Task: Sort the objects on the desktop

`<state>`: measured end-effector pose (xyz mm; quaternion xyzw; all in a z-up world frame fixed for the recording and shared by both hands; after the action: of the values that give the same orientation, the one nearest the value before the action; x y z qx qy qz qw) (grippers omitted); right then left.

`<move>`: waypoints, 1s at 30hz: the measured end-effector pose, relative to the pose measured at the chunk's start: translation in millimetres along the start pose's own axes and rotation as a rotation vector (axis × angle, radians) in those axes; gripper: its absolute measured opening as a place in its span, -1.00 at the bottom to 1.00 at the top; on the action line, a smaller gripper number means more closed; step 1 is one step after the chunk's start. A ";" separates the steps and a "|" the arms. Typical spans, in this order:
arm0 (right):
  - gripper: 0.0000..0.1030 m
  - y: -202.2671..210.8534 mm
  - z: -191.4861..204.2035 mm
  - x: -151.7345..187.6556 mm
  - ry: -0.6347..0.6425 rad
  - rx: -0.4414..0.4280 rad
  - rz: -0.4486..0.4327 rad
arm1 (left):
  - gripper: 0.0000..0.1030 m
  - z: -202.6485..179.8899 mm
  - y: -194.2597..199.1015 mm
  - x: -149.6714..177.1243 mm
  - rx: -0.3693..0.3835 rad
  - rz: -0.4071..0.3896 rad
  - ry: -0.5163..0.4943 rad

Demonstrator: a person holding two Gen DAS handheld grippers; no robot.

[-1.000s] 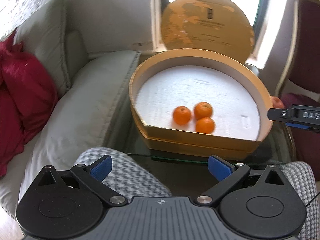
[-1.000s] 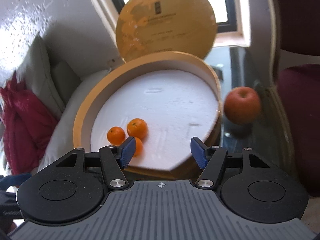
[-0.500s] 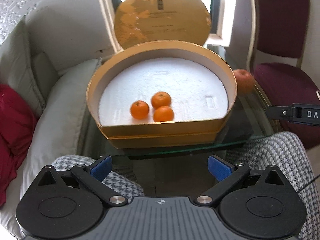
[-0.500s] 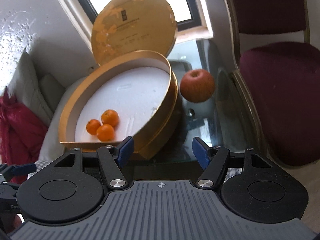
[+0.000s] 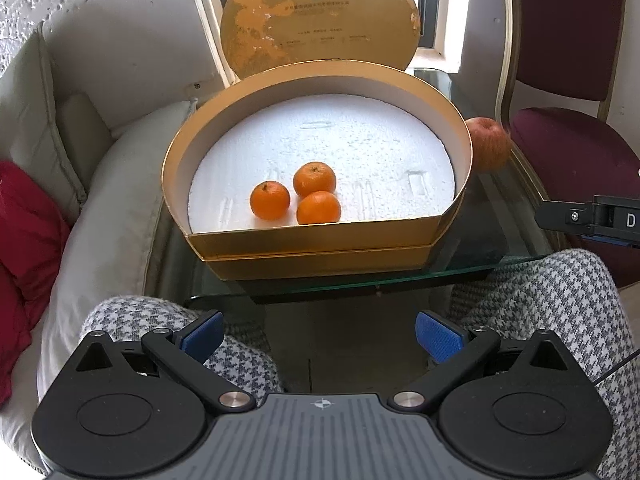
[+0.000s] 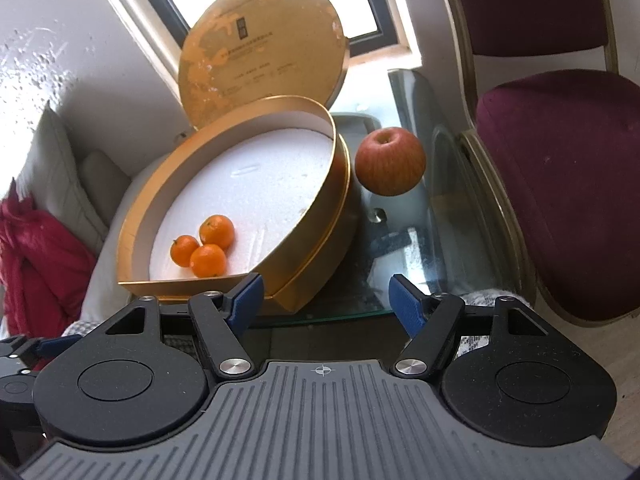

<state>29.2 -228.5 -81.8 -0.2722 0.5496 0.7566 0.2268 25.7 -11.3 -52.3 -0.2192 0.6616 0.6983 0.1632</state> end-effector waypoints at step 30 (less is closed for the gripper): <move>0.73 -111.1 -51.0 -70.7 0.285 0.207 0.010 | 0.97 14.4 -53.4 -39.3 0.023 0.051 0.087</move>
<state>161.8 -247.8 -126.4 -0.3492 0.6525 0.6508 0.1696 85.5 9.3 -77.0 -0.2302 0.6816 0.6843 0.1190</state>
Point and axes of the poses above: each gripper's, at about its wrist camera, not at the fingertips, and y roughly against the way its jaws point, z to its left, x to its underside, the point moved 3 cm from there along -y, roughly the way its jaws point, and after that the axes turned 10 degrees about y, right-handed, at the moved point
